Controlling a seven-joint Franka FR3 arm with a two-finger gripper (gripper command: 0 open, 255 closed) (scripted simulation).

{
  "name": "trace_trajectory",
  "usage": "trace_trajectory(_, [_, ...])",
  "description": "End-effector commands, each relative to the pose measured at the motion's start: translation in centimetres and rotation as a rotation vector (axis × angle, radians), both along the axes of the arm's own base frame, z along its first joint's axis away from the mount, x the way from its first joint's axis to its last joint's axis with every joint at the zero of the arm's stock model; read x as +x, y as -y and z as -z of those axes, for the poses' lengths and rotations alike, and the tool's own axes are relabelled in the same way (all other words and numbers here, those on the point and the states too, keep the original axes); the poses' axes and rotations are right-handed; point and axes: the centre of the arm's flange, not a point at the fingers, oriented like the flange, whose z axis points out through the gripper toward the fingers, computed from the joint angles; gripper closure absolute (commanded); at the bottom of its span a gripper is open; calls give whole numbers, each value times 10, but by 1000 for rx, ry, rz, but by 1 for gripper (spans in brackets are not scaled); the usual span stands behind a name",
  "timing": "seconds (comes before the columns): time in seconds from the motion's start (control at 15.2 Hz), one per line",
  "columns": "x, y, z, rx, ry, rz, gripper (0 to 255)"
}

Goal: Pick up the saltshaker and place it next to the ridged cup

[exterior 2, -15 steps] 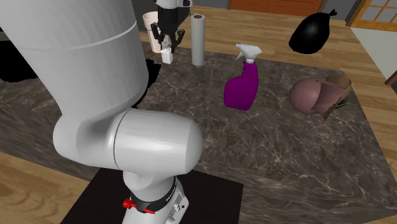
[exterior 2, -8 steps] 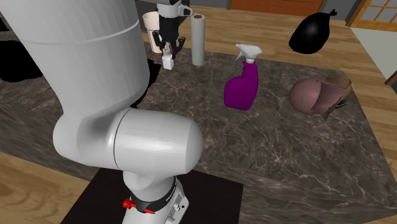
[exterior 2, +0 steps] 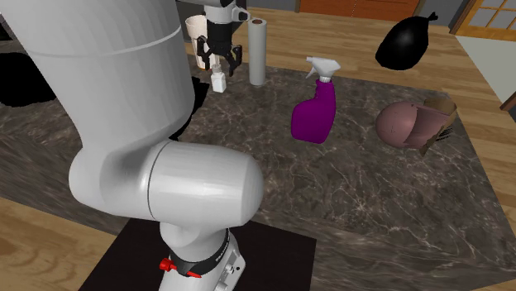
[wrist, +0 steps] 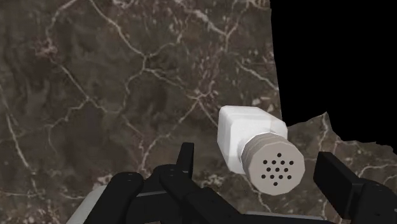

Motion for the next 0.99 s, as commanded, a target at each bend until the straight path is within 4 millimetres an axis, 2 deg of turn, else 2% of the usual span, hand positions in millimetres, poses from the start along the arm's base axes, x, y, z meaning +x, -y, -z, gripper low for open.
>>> trace_trajectory(0.0, [0, 0, 0, 0, 0, 0, 0])
trace_trajectory(0.13, [0, 0, 0, 0, 0, 0, 0])
trace_trajectory(0.4, [5, 5, -50, 0, 0, 0, 0])
trace_trajectory(0.92, [5, 5, -49, 0, 0, 0, 0])
